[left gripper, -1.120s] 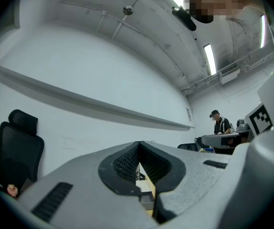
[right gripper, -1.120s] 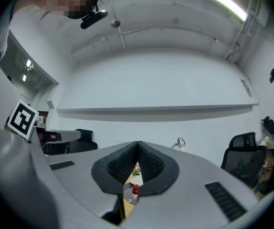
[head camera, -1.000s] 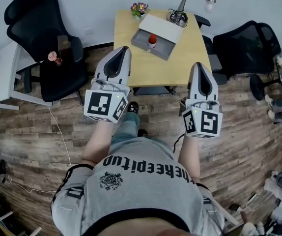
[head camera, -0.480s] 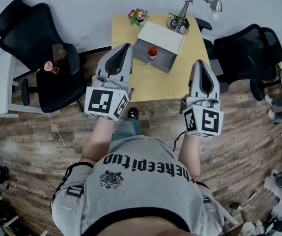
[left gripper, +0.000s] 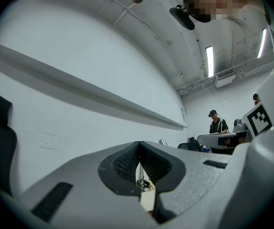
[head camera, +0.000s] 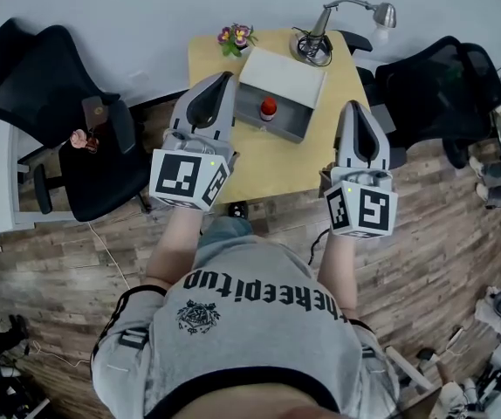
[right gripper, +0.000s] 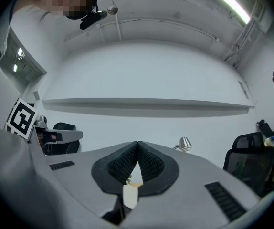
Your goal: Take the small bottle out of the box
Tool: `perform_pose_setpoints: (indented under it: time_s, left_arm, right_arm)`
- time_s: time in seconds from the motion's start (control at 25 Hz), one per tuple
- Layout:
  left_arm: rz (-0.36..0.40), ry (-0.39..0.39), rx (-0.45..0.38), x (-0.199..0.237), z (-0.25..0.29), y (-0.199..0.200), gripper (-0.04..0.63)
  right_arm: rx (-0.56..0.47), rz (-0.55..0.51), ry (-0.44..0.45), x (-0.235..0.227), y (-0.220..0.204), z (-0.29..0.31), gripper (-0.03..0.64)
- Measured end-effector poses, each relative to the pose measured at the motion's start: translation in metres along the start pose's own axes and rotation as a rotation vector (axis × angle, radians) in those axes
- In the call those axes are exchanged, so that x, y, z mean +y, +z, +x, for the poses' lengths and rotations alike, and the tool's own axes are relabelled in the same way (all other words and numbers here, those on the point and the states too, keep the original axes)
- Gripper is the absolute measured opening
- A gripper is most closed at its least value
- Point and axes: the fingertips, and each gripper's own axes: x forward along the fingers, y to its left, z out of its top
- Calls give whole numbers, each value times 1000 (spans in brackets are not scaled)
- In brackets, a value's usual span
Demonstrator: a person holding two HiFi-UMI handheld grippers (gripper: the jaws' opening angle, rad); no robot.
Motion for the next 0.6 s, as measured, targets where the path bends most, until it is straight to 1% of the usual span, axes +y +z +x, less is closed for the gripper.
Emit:
perform_pose_setpoints:
  time_s: [0.12, 0.28, 0.6]
  left_arm:
    - [0, -18, 14, 8, 13, -6, 3]
    - [2, -47, 52, 16, 30, -21, 3]
    - [-16, -98, 181, 28, 54, -76, 3]
  right_arm:
    - [9, 6, -11, -1, -5, 14, 2]
    - [37, 10, -27, -2, -18, 31, 2]
    - [128, 29, -48, -1, -62, 55, 2]
